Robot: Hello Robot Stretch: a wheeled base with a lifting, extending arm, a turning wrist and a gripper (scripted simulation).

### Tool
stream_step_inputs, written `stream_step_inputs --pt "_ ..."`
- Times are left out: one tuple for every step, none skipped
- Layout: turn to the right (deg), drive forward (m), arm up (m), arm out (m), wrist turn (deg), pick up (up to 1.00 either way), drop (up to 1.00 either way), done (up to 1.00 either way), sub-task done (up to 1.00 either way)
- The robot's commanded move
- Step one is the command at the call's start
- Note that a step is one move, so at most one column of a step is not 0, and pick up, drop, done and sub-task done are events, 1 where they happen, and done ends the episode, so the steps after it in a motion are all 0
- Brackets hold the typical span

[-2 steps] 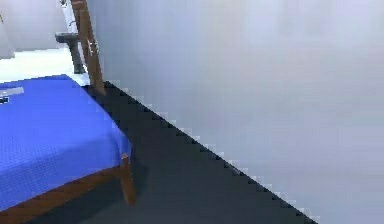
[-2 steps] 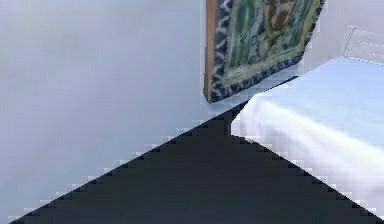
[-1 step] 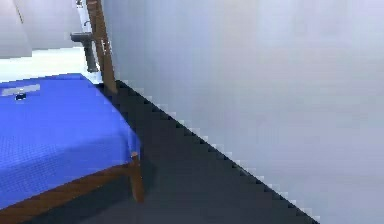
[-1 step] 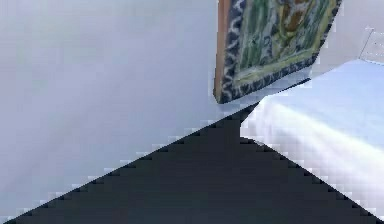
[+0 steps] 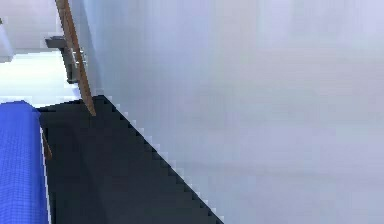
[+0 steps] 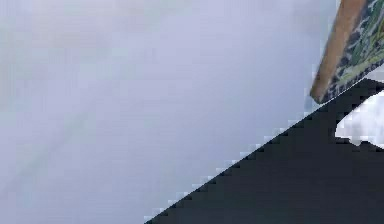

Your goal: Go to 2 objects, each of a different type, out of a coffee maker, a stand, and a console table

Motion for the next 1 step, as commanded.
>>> stream_step_inputs --pt "0.0 0.35 0.0 0.0 0.0 0.0 0.0 0.0 0.0"
